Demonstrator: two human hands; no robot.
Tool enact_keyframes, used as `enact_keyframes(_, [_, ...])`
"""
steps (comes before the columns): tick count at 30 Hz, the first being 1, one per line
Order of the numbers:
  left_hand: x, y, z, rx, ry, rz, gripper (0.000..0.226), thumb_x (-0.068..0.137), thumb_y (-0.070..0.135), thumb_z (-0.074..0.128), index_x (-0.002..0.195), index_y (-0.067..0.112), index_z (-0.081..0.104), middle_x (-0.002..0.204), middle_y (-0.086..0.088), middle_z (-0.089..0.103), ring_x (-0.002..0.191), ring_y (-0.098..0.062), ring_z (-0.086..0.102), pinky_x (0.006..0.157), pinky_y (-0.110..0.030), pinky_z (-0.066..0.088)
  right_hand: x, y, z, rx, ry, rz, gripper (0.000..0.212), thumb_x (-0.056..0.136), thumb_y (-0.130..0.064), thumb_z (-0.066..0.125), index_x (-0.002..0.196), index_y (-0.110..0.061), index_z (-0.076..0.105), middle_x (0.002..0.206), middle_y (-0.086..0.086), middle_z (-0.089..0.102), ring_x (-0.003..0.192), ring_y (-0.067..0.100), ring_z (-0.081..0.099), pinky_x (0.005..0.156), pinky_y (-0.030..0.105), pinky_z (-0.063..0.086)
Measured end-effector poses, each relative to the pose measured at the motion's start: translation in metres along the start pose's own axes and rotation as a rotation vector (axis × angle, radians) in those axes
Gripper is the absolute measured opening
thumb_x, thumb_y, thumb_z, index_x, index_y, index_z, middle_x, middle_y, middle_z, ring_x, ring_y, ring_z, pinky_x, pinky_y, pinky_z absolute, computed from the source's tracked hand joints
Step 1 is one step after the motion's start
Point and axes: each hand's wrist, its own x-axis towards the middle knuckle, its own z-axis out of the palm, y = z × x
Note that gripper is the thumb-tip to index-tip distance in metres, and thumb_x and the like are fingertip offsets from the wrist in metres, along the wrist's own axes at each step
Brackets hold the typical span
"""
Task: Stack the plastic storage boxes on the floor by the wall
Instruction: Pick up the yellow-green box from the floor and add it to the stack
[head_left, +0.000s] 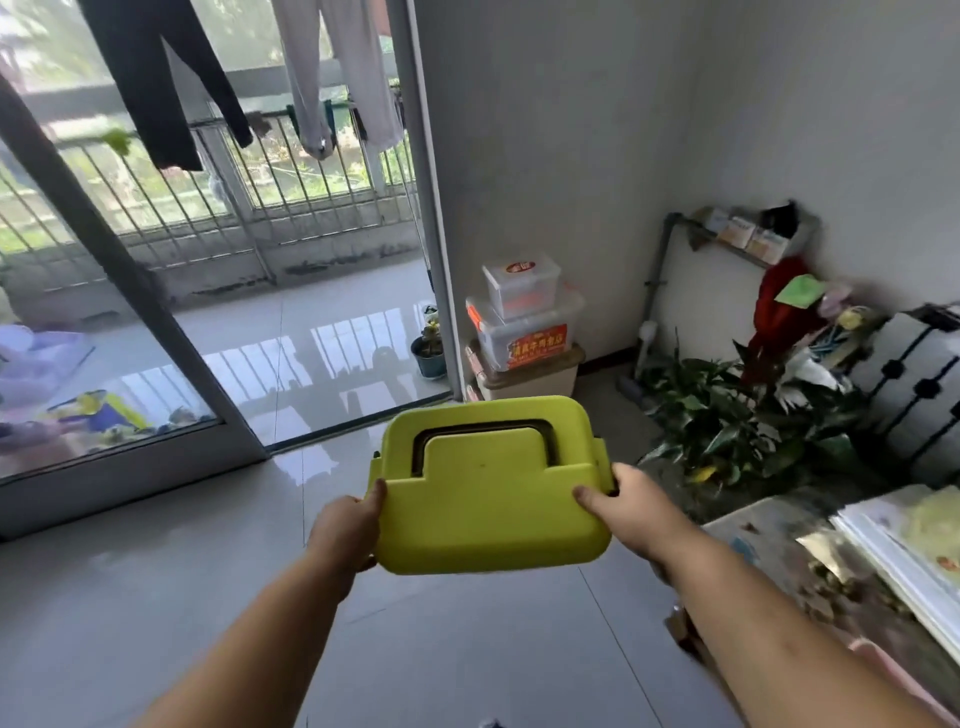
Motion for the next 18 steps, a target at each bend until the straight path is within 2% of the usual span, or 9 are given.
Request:
enact_keyframes(2, [0.046,0.032,0.009,0.03,0.004,0.024,0.054,0.099,0.046,0.041,0.109,-0.004,0.061,0.108,-0.024,0.065,0.097,-0.04,0.066,0.074,-0.044,0.058,0.043,-0.017,-0.008,-0.007,0.023,0.017,0.038,0.089,-0.033,0.065,0.121,-0.014,0.057,0.111,0.007,0.065,0.1,0.026,0.061,0.085,0.041,0.052])
enact_keyframes(4, [0.086,0.064,0.019,0.05,0.002,0.046,0.046,0.1,0.04,0.043,0.101,-0.002,0.062,0.101,-0.023,0.067,0.086,-0.036,0.066,0.07,-0.041,0.058,0.087,-0.031,-0.018,-0.022,0.036,0.023,0.037,0.09,-0.033,0.065,0.121,-0.013,0.058,0.108,0.005,0.065,0.096,0.023,0.061,0.078,0.035,0.051])
enact_keyframes(6, [0.127,0.099,0.031,0.098,-0.004,0.075,0.037,0.099,0.033,0.047,0.092,0.0,0.063,0.094,-0.024,0.068,0.079,-0.034,0.065,0.073,-0.043,0.057,0.133,-0.045,-0.031,-0.041,0.044,0.021,0.038,0.091,-0.031,0.064,0.122,-0.01,0.058,0.103,0.004,0.063,0.09,0.02,0.059,0.066,0.027,0.046])
enact_keyframes(7, [0.145,0.116,0.038,0.115,-0.009,0.083,0.035,0.099,0.031,0.049,0.091,0.0,0.063,0.093,-0.024,0.069,0.078,-0.034,0.065,0.073,-0.042,0.057,0.154,-0.052,-0.037,-0.037,0.05,0.023,0.038,0.091,-0.03,0.064,0.122,-0.009,0.058,0.103,0.004,0.062,0.09,0.02,0.058,0.065,0.026,0.044])
enact_keyframes(10, [0.195,0.158,0.06,0.144,-0.001,0.092,0.032,0.098,0.027,0.051,0.096,0.0,0.066,0.09,-0.024,0.07,0.076,-0.033,0.064,0.069,-0.039,0.056,0.215,-0.068,-0.052,-0.028,0.055,0.035,0.04,0.092,-0.03,0.063,0.124,-0.007,0.057,0.111,0.009,0.064,0.098,0.025,0.059,0.078,0.031,0.045])
enact_keyframes(13, [0.239,0.196,0.081,0.144,0.02,0.061,0.031,0.098,0.027,0.049,0.089,0.004,0.067,0.091,-0.023,0.071,0.077,-0.034,0.065,0.076,-0.044,0.058,0.282,-0.083,-0.063,-0.026,0.031,0.025,0.04,0.092,-0.028,0.063,0.124,-0.006,0.058,0.116,0.012,0.065,0.098,0.025,0.059,0.078,0.03,0.044])
enact_keyframes(15, [0.269,0.213,0.092,0.127,0.064,0.032,0.036,0.098,0.029,0.048,0.096,-0.001,0.069,0.097,-0.026,0.071,0.084,-0.039,0.068,0.078,-0.045,0.058,0.331,-0.094,-0.068,-0.04,-0.004,0.009,0.039,0.092,-0.026,0.064,0.123,-0.004,0.058,0.116,0.014,0.066,0.097,0.024,0.059,0.076,0.029,0.042])
enact_keyframes(18, [0.303,0.232,0.101,0.032,0.092,-0.047,0.045,0.098,0.036,0.047,0.108,-0.002,0.067,0.107,-0.027,0.069,0.089,-0.038,0.068,0.07,-0.04,0.057,0.388,-0.111,-0.069,-0.008,-0.084,0.016,0.039,0.091,-0.023,0.064,0.125,-0.005,0.057,0.117,0.013,0.066,0.102,0.027,0.062,0.082,0.033,0.048])
